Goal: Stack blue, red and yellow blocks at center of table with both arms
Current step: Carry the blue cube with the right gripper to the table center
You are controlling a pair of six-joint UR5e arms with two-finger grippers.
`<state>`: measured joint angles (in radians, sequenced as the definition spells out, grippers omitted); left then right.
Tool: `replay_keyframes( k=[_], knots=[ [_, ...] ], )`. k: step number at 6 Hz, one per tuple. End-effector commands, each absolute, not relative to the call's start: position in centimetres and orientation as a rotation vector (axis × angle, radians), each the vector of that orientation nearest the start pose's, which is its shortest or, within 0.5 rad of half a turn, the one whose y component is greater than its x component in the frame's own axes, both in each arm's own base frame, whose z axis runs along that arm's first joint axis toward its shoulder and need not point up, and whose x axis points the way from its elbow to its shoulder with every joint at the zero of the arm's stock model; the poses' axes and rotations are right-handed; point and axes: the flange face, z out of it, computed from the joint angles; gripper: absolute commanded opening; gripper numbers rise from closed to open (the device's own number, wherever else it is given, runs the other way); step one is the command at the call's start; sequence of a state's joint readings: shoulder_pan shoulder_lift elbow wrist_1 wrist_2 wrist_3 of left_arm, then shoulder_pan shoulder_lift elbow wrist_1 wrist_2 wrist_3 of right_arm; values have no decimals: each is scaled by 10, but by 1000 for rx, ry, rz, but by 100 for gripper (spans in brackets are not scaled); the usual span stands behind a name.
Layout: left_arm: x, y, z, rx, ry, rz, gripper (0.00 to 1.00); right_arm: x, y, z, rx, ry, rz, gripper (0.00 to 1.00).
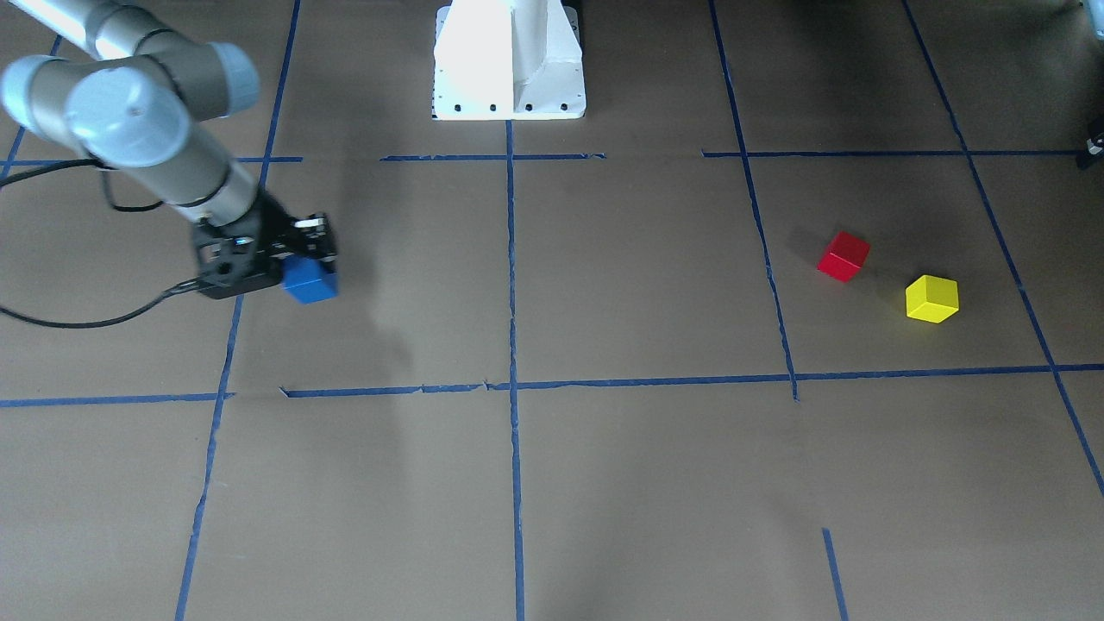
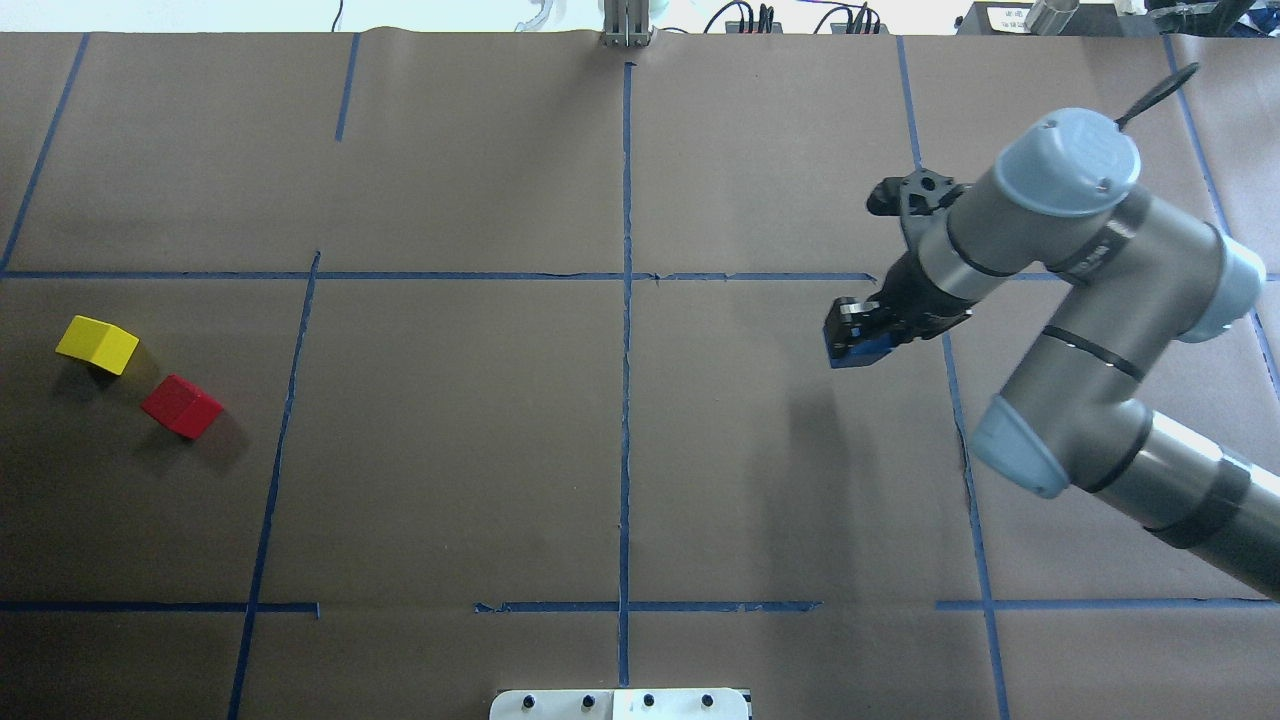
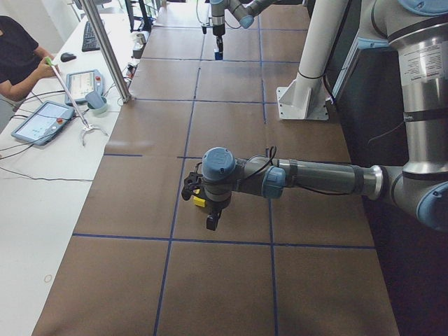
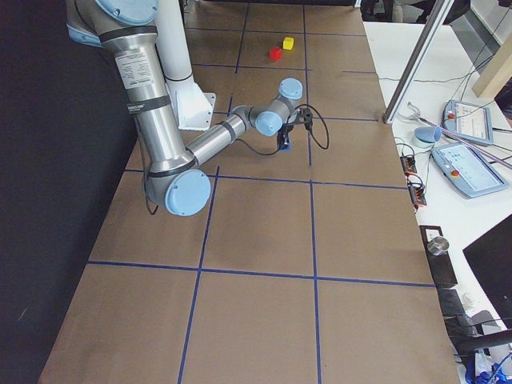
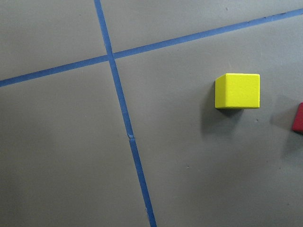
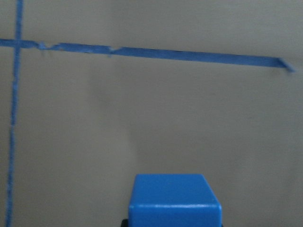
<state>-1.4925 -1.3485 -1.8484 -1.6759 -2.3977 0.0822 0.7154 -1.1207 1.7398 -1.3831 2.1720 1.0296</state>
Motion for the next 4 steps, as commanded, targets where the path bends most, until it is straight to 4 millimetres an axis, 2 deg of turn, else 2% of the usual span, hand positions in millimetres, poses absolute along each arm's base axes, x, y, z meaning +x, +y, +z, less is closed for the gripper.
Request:
replay_keyframes(
  k=[1, 2, 3, 4],
  knots=[
    [-28, -411, 606, 155, 826, 217, 100, -546, -461, 209, -65, -969, 71, 0],
    [-28, -411, 606, 155, 828, 217, 100, -582, -466, 183, -82, -956, 114, 0],
    [-28, -411, 606, 155, 828, 217, 100, -610, -466, 177, -78, -927, 114, 0],
    [-28, -411, 603, 158, 829, 218, 100, -627, -465, 176, -73, -903, 115, 0]
  ],
)
